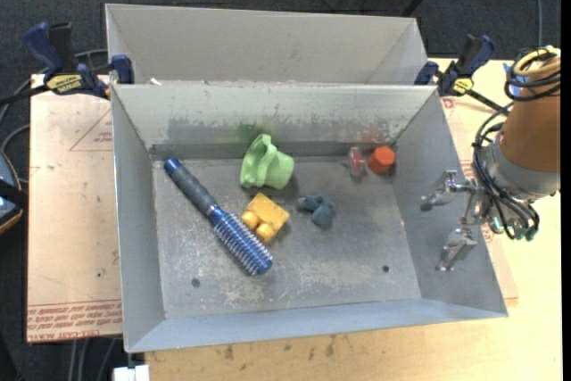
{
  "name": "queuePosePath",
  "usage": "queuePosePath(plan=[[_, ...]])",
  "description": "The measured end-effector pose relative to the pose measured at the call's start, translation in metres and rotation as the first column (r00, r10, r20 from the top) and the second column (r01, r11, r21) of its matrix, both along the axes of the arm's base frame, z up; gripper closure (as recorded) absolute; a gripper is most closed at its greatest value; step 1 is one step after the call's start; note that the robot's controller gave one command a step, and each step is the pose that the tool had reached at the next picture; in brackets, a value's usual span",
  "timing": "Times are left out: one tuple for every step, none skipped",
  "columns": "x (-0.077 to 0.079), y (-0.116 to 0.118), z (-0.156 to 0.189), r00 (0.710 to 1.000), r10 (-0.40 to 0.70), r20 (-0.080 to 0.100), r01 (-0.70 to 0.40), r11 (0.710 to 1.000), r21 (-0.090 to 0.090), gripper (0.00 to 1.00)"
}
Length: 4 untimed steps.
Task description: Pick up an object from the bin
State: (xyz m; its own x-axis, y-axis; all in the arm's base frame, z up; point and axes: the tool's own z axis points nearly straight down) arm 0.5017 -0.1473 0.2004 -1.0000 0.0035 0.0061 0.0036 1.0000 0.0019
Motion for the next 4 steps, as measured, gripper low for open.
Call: queuePosePath(plan=[[0.054, 0.059, -0.065, 1.000, 0.026, 0.004, -0.026, 1.000, 0.004, 0.00], [0.091, 0.118, -0.054, 0.967, -0.254, 0.010, 0.254, 0.967, 0.002, 0.00], [0.072, 0.138, -0.121, 1.000, -0.014, 0.011, 0.014, 1.000, -0.001, 0.00], [0.073, 0.138, -0.119, 1.000, -0.011, 0.008, 0.011, 1.000, -0.001, 1.00]])
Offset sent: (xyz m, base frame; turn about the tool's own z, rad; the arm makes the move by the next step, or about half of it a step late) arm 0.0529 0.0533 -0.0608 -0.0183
